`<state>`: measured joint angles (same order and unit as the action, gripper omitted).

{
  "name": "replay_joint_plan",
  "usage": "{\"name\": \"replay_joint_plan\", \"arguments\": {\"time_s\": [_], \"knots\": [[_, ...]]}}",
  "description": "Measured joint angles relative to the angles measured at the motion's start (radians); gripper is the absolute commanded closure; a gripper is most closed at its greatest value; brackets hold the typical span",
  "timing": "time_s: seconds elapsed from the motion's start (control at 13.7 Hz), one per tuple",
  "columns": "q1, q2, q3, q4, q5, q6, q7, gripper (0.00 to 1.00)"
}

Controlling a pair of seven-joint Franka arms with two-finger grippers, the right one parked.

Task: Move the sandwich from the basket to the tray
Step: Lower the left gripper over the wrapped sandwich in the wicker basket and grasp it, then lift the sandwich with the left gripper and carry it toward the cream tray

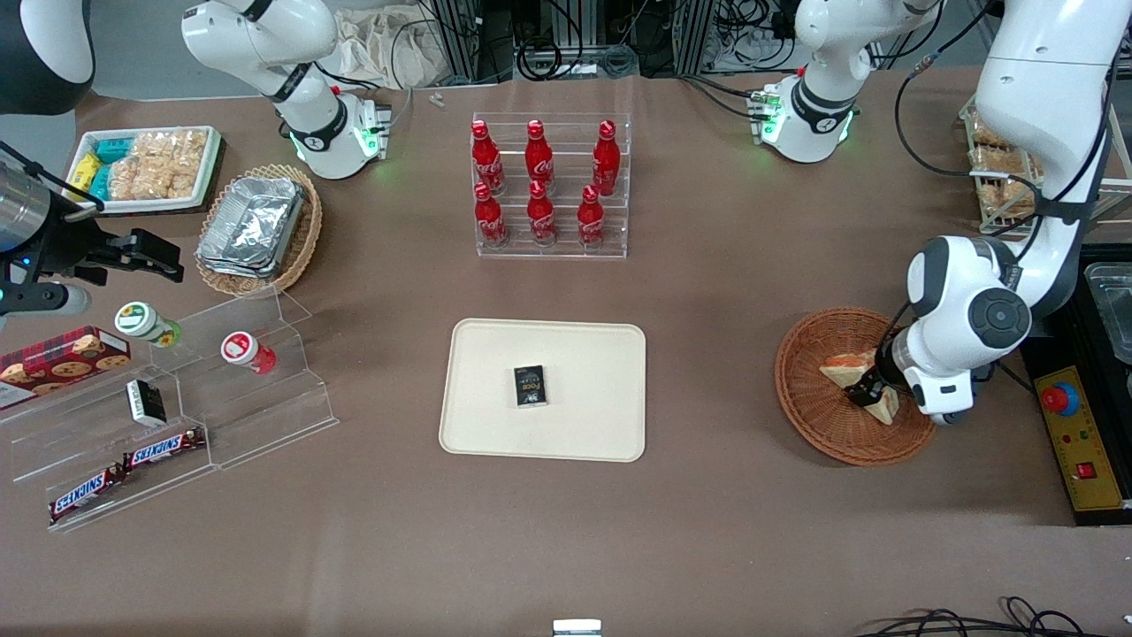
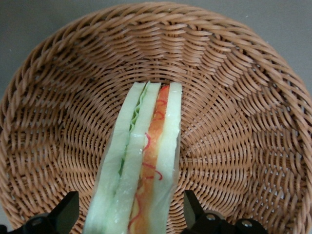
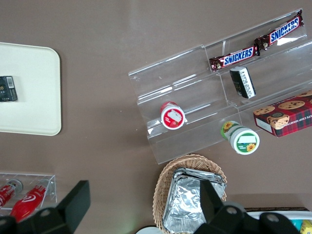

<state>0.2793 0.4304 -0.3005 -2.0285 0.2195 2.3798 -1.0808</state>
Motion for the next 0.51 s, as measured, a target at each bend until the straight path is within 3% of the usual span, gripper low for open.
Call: {"name": "replay_joint_plan", "arguments": {"time_s": [0.51], "knots": [[-0.003,-0.001,-0.006,0.039,0.002,-0.023,-0.014,1.00]]}}
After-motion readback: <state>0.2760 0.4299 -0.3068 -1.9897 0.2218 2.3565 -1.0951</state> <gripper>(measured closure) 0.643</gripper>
